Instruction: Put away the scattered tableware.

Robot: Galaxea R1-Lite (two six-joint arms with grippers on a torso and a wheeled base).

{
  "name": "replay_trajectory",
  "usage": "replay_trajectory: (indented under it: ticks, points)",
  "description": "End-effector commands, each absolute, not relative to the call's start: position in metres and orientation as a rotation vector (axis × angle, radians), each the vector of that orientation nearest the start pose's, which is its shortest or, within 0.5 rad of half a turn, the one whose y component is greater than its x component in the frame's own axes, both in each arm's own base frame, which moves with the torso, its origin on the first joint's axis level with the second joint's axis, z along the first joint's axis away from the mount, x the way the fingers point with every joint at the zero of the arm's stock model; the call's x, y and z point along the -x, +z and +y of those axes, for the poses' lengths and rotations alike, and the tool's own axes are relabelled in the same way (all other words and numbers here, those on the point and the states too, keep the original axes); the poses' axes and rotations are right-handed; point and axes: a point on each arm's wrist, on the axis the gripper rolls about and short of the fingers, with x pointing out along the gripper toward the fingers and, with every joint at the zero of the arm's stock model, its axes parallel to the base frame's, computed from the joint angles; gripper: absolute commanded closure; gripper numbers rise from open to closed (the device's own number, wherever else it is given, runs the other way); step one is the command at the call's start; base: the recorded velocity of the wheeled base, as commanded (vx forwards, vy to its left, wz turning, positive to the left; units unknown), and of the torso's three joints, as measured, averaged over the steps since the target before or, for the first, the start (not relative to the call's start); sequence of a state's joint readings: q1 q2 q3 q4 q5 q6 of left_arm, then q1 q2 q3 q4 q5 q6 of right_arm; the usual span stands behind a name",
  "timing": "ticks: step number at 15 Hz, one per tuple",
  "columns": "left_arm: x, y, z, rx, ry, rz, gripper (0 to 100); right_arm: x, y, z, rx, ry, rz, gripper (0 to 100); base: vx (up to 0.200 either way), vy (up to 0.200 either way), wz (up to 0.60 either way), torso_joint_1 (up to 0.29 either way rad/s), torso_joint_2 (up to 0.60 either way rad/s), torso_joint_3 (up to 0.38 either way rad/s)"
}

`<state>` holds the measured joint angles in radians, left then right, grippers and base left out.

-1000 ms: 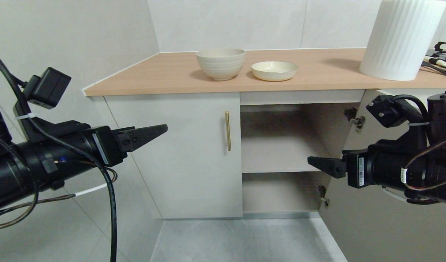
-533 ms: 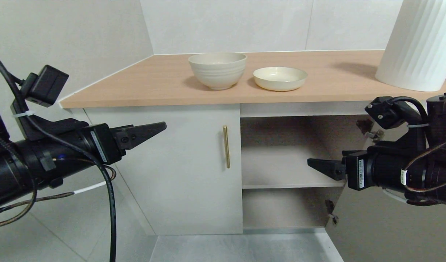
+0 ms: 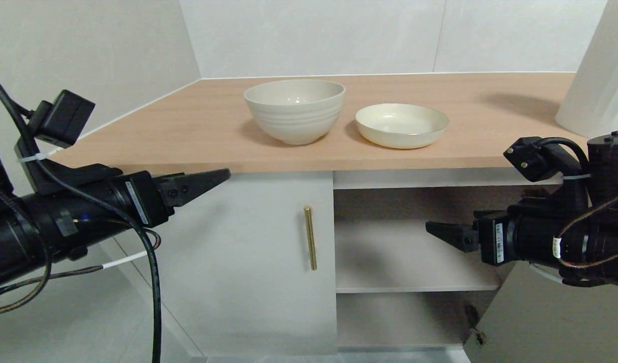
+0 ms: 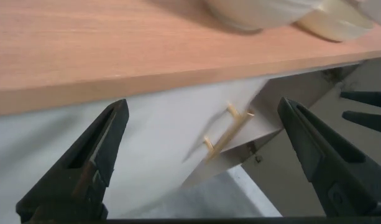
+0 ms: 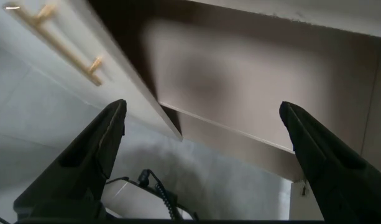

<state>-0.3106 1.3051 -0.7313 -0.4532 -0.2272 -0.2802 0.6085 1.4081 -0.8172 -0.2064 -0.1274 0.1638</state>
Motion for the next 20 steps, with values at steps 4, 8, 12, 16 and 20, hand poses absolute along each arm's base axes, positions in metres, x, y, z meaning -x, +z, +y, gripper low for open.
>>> replay_trajectory:
  ticks: [4,8,12,16,20]
  points:
    - [-0.1934,0.2501,-0.0676,0.269,-0.52,0.177,0,-0.1925,0.2239,0.1308,-0.021,0.446,0.396,0,0.0,0.0,0.0,0.0,0.0,0.0]
    - [-0.1937,0.2489,-0.0677,0.269,-0.519,0.182,0,-0.1931,0.223,0.1312,-0.016,0.445,0.399,0,0.0,0.0,0.0,0.0,0.0,0.0]
    - [-0.1938,0.2493,-0.0677,0.269,-0.52,0.18,0,-0.1926,0.2219,0.1313,-0.009,0.447,0.401,0,0.0,0.0,0.0,0.04,-0.18,-0.168]
    - [-0.1942,0.2494,-0.0678,0.269,-0.52,0.18,0,-0.1925,0.2218,0.1308,0.001,0.449,0.399,0,0.0,0.0,0.0,0.151,-0.43,-0.297]
    - [-0.1956,0.2482,-0.0683,0.269,-0.519,0.186,0,-0.193,0.2211,0.1312,0.002,0.449,0.402,0,0.0,0.0,0.0,0.181,-0.47,-0.29]
